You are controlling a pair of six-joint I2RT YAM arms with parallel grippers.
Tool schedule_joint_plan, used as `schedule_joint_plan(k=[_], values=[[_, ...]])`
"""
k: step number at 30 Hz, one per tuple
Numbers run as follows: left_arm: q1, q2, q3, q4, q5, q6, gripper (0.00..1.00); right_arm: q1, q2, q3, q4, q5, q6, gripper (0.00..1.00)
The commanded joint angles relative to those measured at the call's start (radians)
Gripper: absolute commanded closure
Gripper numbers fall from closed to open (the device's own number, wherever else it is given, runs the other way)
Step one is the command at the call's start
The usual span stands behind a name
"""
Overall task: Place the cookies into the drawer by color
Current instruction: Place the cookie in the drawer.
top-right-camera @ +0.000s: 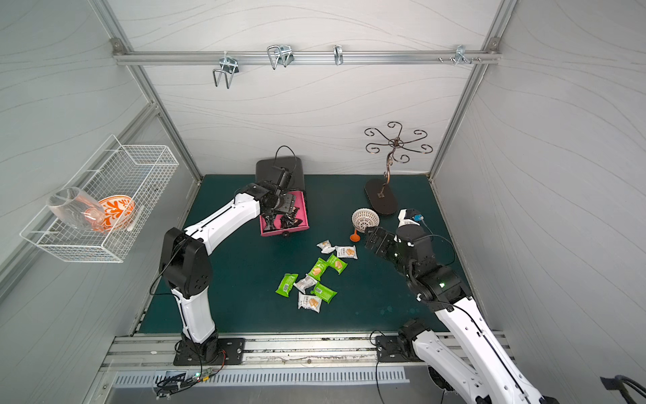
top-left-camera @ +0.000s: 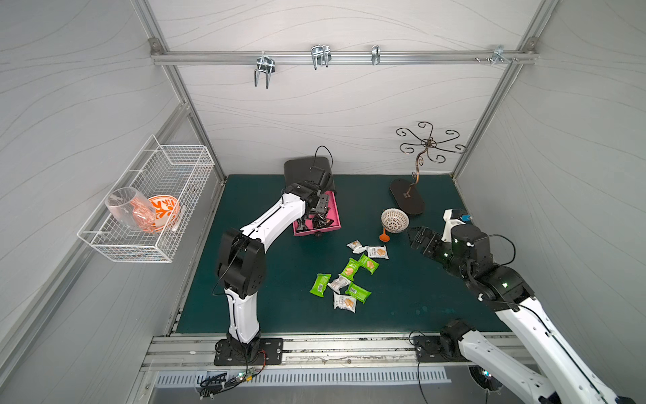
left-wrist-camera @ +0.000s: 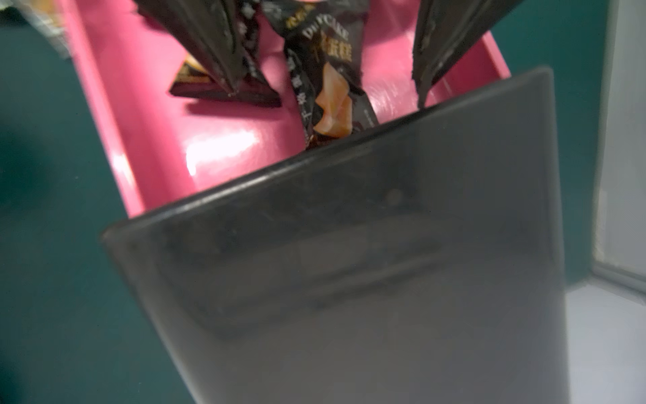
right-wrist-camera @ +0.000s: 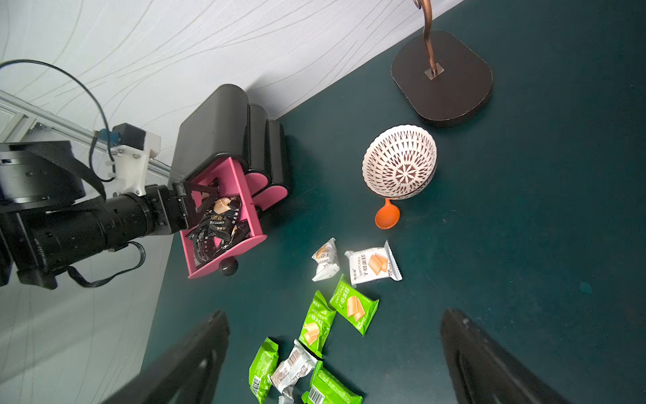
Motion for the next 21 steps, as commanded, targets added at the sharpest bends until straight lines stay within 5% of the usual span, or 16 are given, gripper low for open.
schedule_joint_plan(k=[1, 10, 15, 18, 21], values=[[0.013, -0.082, 0.020, 0.013, 0.048, -0.050, 0.14, -0.004, -0.002, 0.013, 0.013, 0.012, 0.002, 0.01], [0.018, -0.288, -0.064, -0.012, 0.176, -0.237, 0.23, -0.006, 0.003, 0.004, 0.018, 0.002, 0.011, 0.01], [0.090, -0.512, -0.395, 0.172, 0.393, -0.604, 0.31, -0.006, 0.014, -0.002, 0.030, -0.009, 0.017, 0.01], [0.143, -0.655, -0.701, 0.468, 0.542, -0.882, 0.37, -0.006, 0.024, 0.000, 0.032, -0.019, 0.018, 0.01], [0.146, -0.735, -0.889, 0.625, 0.627, -1.013, 0.41, -0.006, 0.029, -0.008, 0.037, -0.028, 0.018, 0.01]])
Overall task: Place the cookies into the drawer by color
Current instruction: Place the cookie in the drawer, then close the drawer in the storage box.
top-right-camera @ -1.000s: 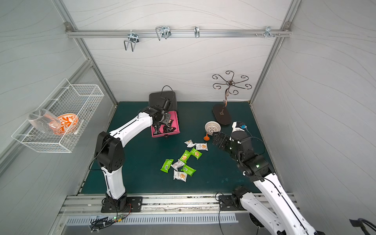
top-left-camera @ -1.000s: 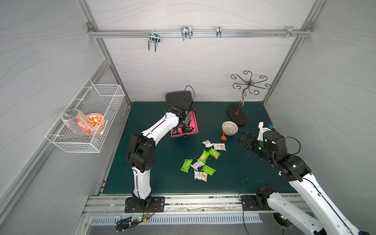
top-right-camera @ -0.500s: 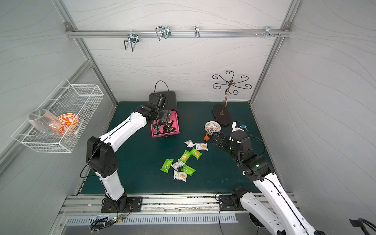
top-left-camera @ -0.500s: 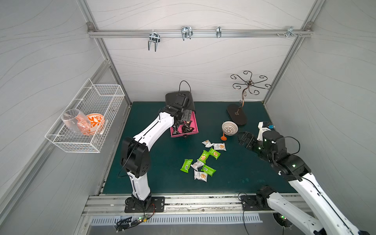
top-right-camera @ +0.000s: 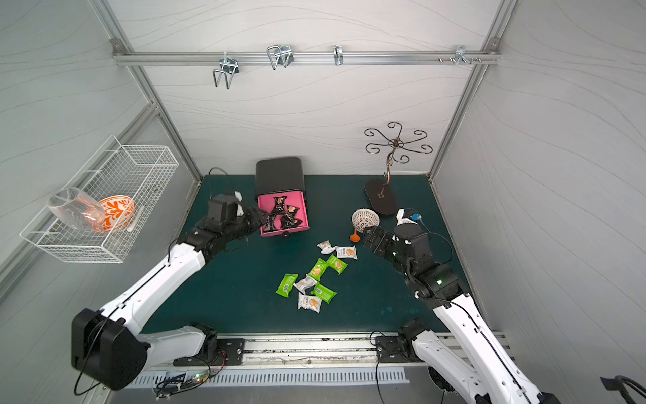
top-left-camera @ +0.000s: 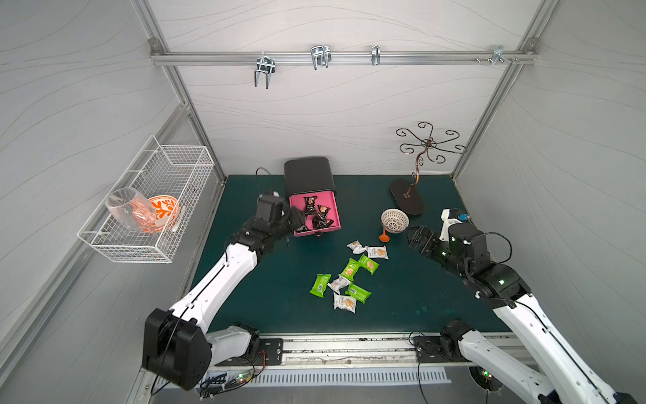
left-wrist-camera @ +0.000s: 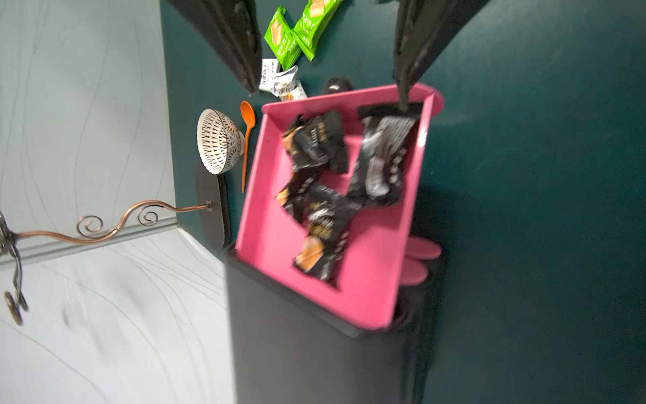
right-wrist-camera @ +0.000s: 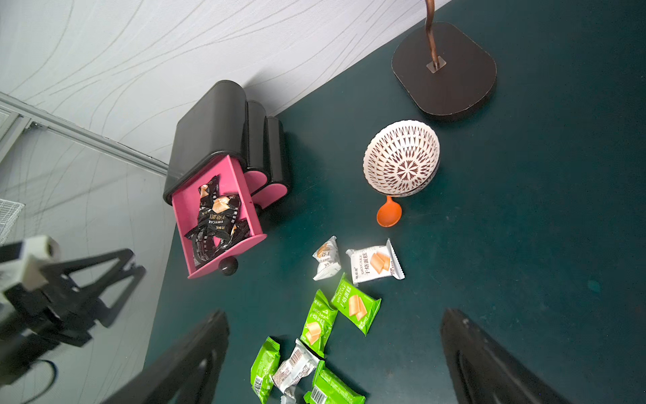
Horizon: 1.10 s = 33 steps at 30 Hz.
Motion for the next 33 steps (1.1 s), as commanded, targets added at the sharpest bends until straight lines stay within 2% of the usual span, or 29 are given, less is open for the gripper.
schedule_joint_plan(k=[1, 4, 7, 12, 15, 18, 23, 33], values=[[-0.006, -0.042, -0.114, 0.259, 0.206, -0.254, 0.41, -0.006, 0.005, -0.011, 0.030, -0.020, 0.009, 0.01], [-0.032, -0.050, -0.154, 0.252, 0.255, -0.185, 0.40, -0.006, 0.020, -0.014, 0.044, -0.036, 0.015, 0.01], [-0.054, -0.015, -0.195, 0.286, 0.252, -0.087, 0.37, -0.006, 0.038, -0.011, 0.055, -0.054, 0.021, 0.01], [-0.059, 0.147, -0.265, 0.571, 0.323, -0.030, 0.31, -0.006, 0.044, 0.007, 0.041, -0.063, 0.009, 0.01], [-0.084, 0.224, -0.262, 0.665, 0.339, 0.014, 0.26, -0.006, 0.027, 0.008, 0.024, -0.056, 0.001, 0.01], [-0.111, 0.260, -0.247, 0.666, 0.319, 0.078, 0.23, -0.006, 0.010, 0.000, 0.018, -0.053, 0.003, 0.01], [-0.114, 0.282, -0.248, 0.659, 0.268, 0.100, 0.17, -0.006, 0.007, 0.003, 0.013, -0.047, 0.011, 0.01], [-0.114, 0.344, -0.197, 0.651, 0.262, 0.117, 0.26, -0.006, 0.016, 0.010, 0.019, -0.050, 0.005, 0.01]])
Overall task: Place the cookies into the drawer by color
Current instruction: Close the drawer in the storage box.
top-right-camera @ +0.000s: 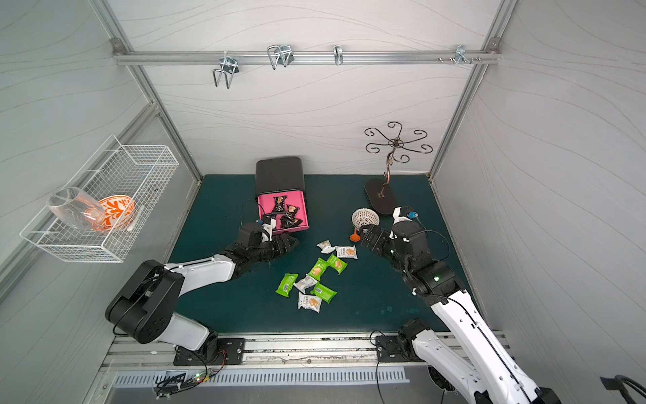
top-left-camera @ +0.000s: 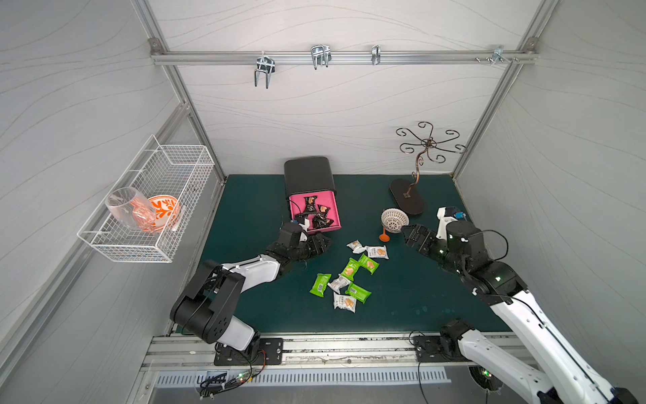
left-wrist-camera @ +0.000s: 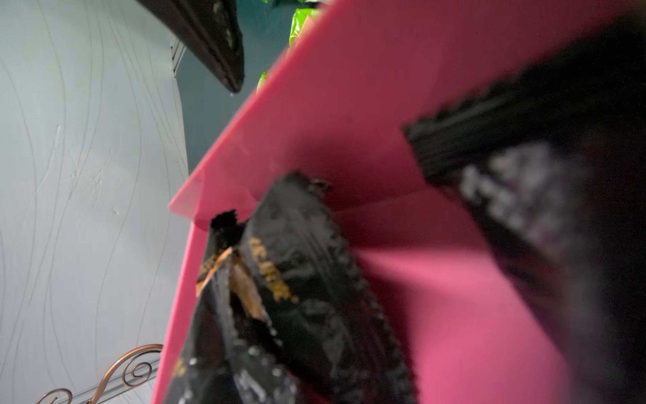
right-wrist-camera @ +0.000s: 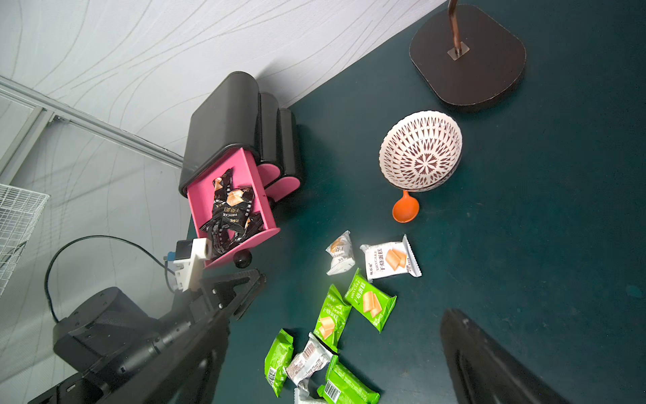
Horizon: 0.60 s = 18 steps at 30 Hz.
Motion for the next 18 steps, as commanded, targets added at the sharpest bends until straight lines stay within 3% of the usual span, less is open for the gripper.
schedule_joint_plan(k=[1, 8, 18], values=[[0.000, 0.023, 0.063, 0.045, -0.009, 0.023, 0.27, -0.006, -0.001, 0.012, -0.013, 0.000, -0.007, 0.01], [0.010, 0.040, 0.085, 0.058, -0.023, 0.009, 0.33, -0.006, -0.007, 0.013, -0.018, 0.004, -0.008, 0.01], [0.062, 0.028, 0.091, 0.118, 0.022, -0.036, 0.34, -0.006, 0.013, 0.016, -0.009, 0.003, -0.004, 0.01]])
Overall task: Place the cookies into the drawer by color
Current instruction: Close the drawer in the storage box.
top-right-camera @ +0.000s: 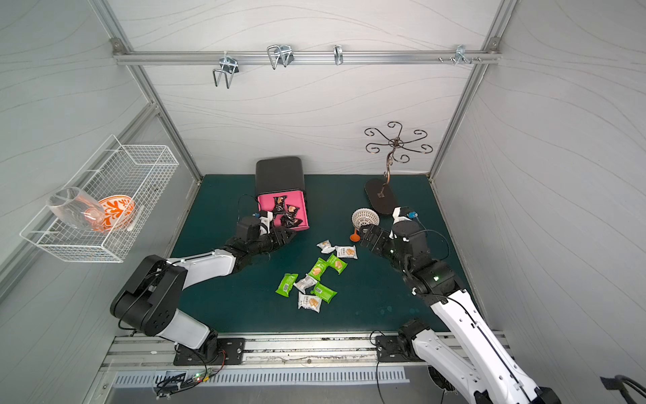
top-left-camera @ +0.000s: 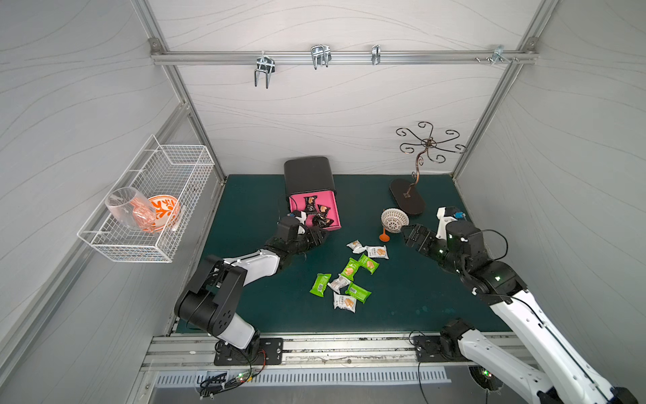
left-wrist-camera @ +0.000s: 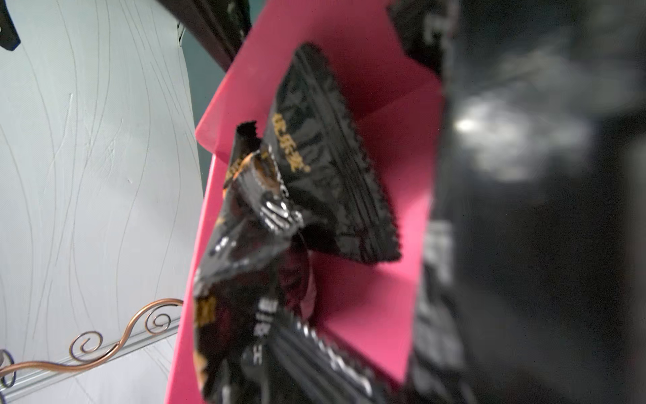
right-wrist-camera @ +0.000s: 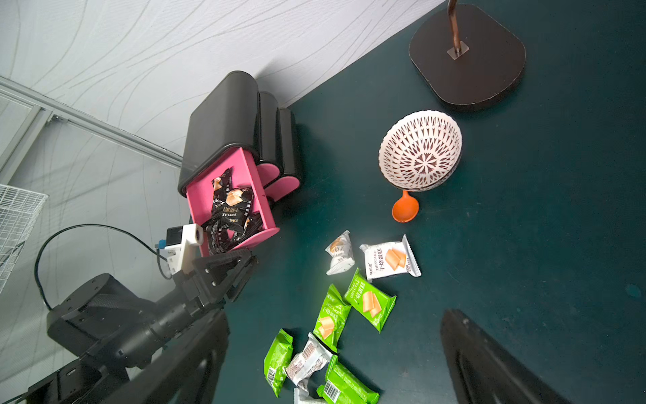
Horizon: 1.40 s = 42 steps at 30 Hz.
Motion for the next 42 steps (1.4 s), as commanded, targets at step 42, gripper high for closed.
schedule_joint_plan(k=[42], values=[[0.134, 0.119, 0.356, -0.063, 0.006, -0.088, 0.27, -0.005, -0.010, 0.037, -0.029, 0.018, -0.013, 0.01]])
